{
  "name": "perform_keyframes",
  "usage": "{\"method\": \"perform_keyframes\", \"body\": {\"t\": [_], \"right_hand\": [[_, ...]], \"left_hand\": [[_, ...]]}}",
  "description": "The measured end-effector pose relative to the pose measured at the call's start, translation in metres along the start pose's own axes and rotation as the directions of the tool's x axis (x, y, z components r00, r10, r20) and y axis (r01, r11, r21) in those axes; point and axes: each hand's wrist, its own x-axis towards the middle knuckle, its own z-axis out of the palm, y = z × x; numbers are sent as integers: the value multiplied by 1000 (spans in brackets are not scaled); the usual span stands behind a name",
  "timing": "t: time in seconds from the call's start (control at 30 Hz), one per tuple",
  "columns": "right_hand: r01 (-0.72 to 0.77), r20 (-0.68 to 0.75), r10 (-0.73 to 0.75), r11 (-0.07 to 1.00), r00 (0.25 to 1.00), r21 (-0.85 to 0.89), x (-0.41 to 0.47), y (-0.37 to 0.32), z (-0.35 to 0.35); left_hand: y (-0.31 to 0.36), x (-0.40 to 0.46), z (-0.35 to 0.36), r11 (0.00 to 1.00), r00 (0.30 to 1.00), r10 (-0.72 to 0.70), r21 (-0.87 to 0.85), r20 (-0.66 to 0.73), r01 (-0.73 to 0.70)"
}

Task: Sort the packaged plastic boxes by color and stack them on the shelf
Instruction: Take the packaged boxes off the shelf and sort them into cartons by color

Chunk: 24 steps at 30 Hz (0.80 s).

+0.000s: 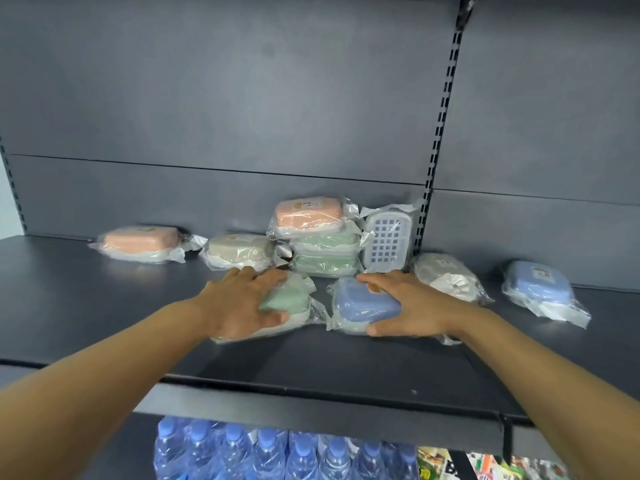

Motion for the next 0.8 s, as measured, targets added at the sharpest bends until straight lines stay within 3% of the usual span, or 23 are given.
{"method": "perform_keyframes", "body": {"t": [0.27, 0.53, 0.63, 0.8], "right_hand": [[-112, -263, 65, 979, 963, -170, -25, -31, 16], [-90, -460, 59, 995, 886, -46, -130, -116, 26], [-146, -464, 103, 988, 880, -57, -175, -142, 52], [-220, -391, 207, 975, 897, 11, -245, -152, 119]], "left_hand": [[-8, -52, 2, 996, 983, -93, -19, -159, 91], [-18, -164, -6, 988, 941, 33, -133, -337, -83], [-12, -202, 8, 979, 938, 103, -132, -330, -154], [8, -251, 67, 955, 968, 164, -217, -188, -204]]}}
